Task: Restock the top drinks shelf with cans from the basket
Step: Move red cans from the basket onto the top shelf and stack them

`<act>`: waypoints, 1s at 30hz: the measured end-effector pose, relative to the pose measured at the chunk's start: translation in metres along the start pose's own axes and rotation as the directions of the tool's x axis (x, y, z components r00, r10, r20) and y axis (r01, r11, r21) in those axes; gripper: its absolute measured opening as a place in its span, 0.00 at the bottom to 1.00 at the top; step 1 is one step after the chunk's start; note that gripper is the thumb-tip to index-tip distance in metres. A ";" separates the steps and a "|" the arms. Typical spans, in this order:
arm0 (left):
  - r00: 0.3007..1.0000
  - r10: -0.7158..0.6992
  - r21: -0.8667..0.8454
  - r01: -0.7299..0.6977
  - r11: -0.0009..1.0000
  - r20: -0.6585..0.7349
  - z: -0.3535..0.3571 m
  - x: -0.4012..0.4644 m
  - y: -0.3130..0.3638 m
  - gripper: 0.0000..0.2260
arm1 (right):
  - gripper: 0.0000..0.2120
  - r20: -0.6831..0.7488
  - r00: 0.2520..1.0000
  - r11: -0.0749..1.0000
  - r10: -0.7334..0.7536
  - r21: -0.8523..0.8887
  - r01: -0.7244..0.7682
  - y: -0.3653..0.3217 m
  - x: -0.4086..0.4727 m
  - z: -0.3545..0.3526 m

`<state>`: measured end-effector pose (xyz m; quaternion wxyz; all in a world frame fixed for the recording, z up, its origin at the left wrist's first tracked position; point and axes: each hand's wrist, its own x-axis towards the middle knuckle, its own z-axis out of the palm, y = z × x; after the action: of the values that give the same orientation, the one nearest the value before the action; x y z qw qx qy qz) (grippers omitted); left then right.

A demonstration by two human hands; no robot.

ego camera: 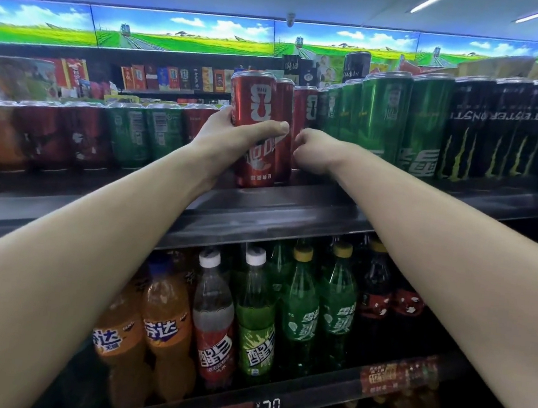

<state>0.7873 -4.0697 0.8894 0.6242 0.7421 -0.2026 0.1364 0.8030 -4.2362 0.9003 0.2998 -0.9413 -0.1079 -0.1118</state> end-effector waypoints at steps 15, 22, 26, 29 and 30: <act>1.000 -0.010 0.025 0.011 1.000 -0.022 0.001 -0.003 0.003 0.25 | 0.11 -0.097 0.992 0.943 -0.081 0.316 0.108 -0.005 -0.036 -0.008; 0.999 -0.021 0.052 0.022 0.998 -0.034 0.003 -0.007 0.006 0.19 | 0.14 -0.104 0.990 0.930 -0.095 0.345 0.126 -0.004 -0.041 -0.004; 0.999 -0.030 0.062 0.032 0.998 -0.034 0.004 -0.009 0.008 0.17 | 0.20 -0.060 0.991 0.971 -0.121 0.201 0.130 -0.004 -0.037 -0.002; 0.998 -0.064 0.091 0.065 0.994 -0.021 0.004 -0.008 0.008 0.15 | 0.26 0.001 0.991 0.978 -0.131 0.161 0.130 -0.006 -0.034 0.001; 0.997 -0.081 0.098 0.082 0.992 -0.015 0.004 -0.008 0.008 0.16 | 0.27 0.018 0.991 0.981 -0.133 0.147 0.129 -0.005 -0.033 0.003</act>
<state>0.7761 -4.0740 0.8923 0.5929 0.7790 -0.1614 0.1247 0.7702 -4.2347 0.8918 0.3584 -0.9091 -0.1816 -0.1100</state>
